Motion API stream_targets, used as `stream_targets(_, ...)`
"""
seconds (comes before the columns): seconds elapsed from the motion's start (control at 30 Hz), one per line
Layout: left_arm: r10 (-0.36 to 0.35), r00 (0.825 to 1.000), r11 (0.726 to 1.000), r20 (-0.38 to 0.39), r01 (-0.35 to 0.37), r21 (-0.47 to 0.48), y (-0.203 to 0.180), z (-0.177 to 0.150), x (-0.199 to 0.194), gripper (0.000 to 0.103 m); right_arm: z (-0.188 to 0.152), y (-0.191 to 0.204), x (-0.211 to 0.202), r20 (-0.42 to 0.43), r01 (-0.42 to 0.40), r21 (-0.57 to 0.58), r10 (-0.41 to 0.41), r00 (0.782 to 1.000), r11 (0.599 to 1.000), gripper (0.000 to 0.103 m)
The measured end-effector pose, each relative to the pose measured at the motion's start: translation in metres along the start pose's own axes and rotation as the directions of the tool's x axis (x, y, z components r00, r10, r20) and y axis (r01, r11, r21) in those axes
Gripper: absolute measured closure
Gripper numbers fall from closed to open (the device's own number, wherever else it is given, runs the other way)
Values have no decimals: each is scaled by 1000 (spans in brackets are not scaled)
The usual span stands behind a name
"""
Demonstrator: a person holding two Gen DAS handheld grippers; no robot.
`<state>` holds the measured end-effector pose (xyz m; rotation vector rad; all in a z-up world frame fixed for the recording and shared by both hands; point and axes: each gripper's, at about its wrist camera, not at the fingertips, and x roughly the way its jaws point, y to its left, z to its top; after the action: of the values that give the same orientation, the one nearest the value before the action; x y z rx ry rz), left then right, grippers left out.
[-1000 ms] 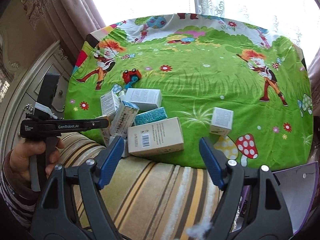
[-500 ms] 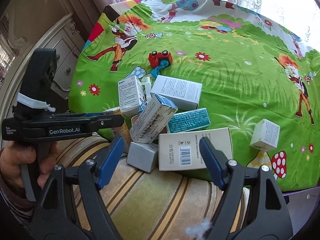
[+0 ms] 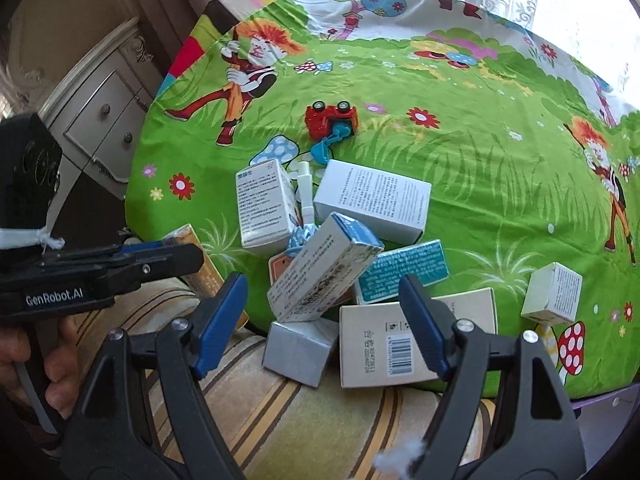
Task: Organize rigid objects
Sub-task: 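Grasp the white oral-liquid box with the left tool while the right tool grasps the long white box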
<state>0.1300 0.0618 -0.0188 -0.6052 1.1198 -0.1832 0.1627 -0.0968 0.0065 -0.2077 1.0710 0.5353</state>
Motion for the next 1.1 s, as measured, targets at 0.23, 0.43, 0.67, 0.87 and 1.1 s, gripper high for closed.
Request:
stream_targets(0.23,9,1000,1000,21,-9,-7,6,0,-6,68,-10,38,3,28,167,-336,-167,986,927,12)
stream_targets(0.43,8,1000,1000,30,-8,-14,9,0,-8,68,-8,45,15,27,222,-453,-236,971,863,10)
stream_targets(0.67,4,999,1000,32,-3,-25,12,0,-8,68,-6,47,29,15,257,-527,-293,956,810,10)
stream_targets(0.87,1,1000,1000,31,0,-28,13,0,-8,68,-5,51,39,-1,248,-557,-299,954,793,9)
stream_targets(1.1,1,1000,1000,31,0,-27,12,-1,-7,68,-1,44,41,-4,221,-512,-259,966,830,22)
